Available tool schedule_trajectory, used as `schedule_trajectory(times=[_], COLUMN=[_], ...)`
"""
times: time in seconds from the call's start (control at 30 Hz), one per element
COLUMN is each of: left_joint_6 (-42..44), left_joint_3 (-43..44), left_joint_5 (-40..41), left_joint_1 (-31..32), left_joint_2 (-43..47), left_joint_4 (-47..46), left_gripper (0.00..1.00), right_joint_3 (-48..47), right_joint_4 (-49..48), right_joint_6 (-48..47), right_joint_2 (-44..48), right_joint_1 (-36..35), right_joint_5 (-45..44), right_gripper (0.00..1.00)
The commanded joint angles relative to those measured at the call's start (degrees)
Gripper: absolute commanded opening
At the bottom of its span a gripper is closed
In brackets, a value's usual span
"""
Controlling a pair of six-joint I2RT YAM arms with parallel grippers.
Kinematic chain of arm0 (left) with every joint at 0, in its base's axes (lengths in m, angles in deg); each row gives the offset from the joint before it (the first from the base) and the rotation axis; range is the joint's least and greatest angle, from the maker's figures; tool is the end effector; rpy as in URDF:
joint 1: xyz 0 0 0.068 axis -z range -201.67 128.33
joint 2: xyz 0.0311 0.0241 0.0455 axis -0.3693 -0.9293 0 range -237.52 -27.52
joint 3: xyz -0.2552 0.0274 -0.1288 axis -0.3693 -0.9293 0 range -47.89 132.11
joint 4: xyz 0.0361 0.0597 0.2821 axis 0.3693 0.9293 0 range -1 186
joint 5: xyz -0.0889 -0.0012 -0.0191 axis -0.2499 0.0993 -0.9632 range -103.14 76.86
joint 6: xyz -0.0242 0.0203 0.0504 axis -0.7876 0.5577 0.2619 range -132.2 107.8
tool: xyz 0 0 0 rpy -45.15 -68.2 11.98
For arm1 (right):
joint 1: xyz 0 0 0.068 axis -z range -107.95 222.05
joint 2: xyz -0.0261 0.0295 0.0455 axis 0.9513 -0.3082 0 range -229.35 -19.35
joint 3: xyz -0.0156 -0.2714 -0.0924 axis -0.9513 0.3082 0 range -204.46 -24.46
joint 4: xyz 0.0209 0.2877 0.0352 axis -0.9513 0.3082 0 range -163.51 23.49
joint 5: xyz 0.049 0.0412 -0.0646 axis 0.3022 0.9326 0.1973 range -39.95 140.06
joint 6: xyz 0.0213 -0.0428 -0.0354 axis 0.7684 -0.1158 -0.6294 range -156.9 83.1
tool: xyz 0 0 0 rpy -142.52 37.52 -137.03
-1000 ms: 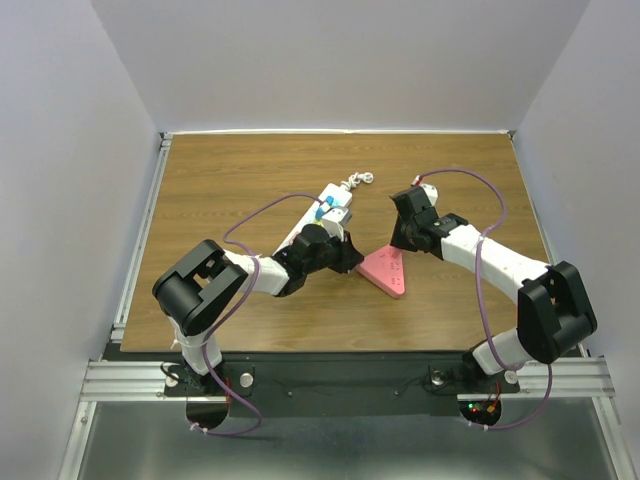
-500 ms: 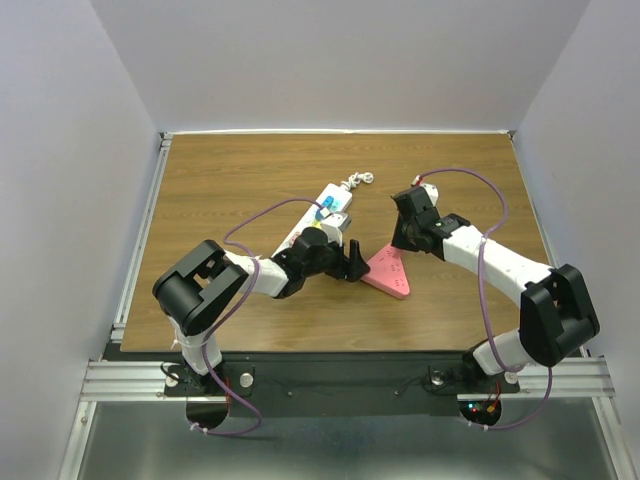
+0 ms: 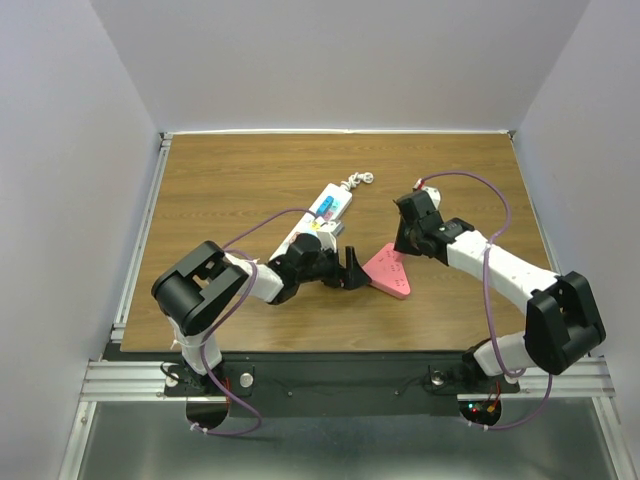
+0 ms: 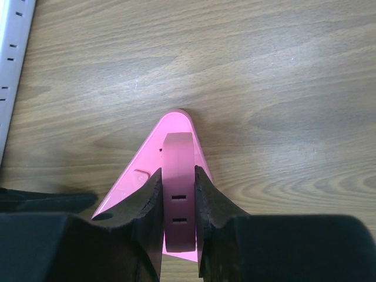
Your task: Insert the plug
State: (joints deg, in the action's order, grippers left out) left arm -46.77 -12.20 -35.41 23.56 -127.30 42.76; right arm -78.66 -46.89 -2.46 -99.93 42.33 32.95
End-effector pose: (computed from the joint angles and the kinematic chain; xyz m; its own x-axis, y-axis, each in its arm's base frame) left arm 0.2352 -0.2606 0.1312 -0.6947 -0.0452 -0.7178 0.6277 0.4493 -0.6358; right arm 0.2824 0.1464 0.2273 -0.7530 0.1925 -0.6292 0.1283 0.9808 0.1466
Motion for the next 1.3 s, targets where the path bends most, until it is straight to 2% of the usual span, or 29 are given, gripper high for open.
schedule_trajectory(times=[0.0, 0.1, 0.27, 0.5, 0.8, 0.93, 0.97, 1.07, 1.27], left_joint_6=[-5.0, -8.5, -11.4, -14.1, -17.0, -17.5, -17.7, -18.5, -19.2], left_joint_3=[-1.3, -2.1, -1.7, -1.5, -0.7, -0.3, -0.2, -0.2, 0.0], left_joint_5=[-3.0, -4.8, -5.4, -5.8, -5.7, -6.0, -6.4, -6.9, -8.0], left_joint_1=[-0.2, -0.3, -0.2, -0.2, -0.2, -0.6, -0.8, -1.3, -2.0], left_joint_2=[0.8, -0.8, -3.6, -6.5, -9.6, -10.5, -10.9, -11.7, -12.9], left_joint_4=[-5.4, -11.4, -15.5, -19.0, -22.3, -22.6, -22.8, -23.8, -24.6], left_gripper=[0.92, 0.92, 0.89, 0.78, 0.72, 0.59, 0.53, 0.42, 0.28], right_joint_3=[0.8, 1.1, 1.1, 0.7, 1.3, 1.3, 1.2, 0.7, -0.3], right_joint_4=[-0.7, -0.8, -0.9, -1.2, -1.9, -2.4, -2.4, -2.7, -3.1], right_joint_6=[-0.6, -0.7, -2.2, -3.8, -4.5, -5.5, -5.9, -7.1, -8.3], right_joint_2=[2.4, 2.7, 2.7, 2.5, 2.3, 2.4, 2.4, 2.3, 1.4], right_joint_1=[-0.4, -0.5, -0.4, -0.4, -0.4, -0.4, -0.4, -0.4, -0.5], right_joint_5=[-0.6, -0.3, 0.4, 1.6, 3.8, 4.1, 4.1, 3.5, 2.5], right_gripper=[0.0, 0.0, 0.0, 0.0, 0.0, 0.01, 0.0, 0.0, 0.0])
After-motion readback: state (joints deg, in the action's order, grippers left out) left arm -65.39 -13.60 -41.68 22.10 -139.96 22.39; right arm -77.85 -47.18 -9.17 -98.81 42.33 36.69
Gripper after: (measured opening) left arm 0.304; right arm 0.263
